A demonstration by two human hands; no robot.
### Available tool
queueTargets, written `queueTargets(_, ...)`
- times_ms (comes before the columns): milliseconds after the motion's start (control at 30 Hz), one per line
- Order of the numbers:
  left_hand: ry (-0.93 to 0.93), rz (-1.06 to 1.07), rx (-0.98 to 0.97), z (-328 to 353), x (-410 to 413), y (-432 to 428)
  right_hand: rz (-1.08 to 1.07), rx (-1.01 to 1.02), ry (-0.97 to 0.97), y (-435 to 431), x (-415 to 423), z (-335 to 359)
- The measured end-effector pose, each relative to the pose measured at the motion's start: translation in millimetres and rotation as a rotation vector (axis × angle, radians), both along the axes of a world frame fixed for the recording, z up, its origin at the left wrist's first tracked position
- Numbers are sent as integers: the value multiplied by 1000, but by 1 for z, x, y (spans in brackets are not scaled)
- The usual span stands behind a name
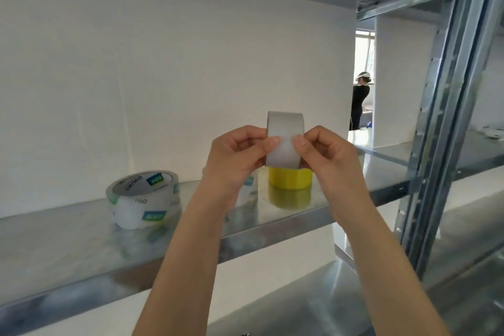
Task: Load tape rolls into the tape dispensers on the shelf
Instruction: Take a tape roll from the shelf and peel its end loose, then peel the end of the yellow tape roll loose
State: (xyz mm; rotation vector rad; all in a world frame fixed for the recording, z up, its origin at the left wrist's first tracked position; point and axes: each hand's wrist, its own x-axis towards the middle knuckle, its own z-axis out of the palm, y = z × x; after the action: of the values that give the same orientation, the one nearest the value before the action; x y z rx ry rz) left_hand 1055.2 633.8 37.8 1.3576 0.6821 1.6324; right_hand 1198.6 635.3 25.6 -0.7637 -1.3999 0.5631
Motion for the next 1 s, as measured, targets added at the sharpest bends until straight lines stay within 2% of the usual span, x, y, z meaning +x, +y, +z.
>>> queueTargets(233, -22, 40, 30, -6, 2, 2, 137, -4, 31, 16, 10, -6)
queueTargets(300, -44, 64, 43, -6, -5, 0, 104, 14, 10, 23, 14, -5)
queueTargets(433, -45, 116, 54, -4, -22, -4, -214, -79, -497, 44, 11, -10)
queueTargets(533, -58, 106, 59, -4, -29, -7, -292, -162, -822, 52, 1, -22)
queueTargets(600, -60, 91, 68, -4, -33, -8, -361, -138, -974, 52, -4, -28)
queueTargets(667, -64, 87, 69, -5, -36, -9, -411, -131, -1031, 52, -6, -28)
queueTargets(767, -78, 92, 68, -5, -41, -9, -412, -131, -920, 53, -8, -27)
queueTargets(867, -74, 111, 67, -5, -44, -8, -356, -103, -538, 49, -4, -20)
queueTargets(1000, -72, 116, 48, -6, -42, -3, -239, 133, -45, 25, 7, -2)
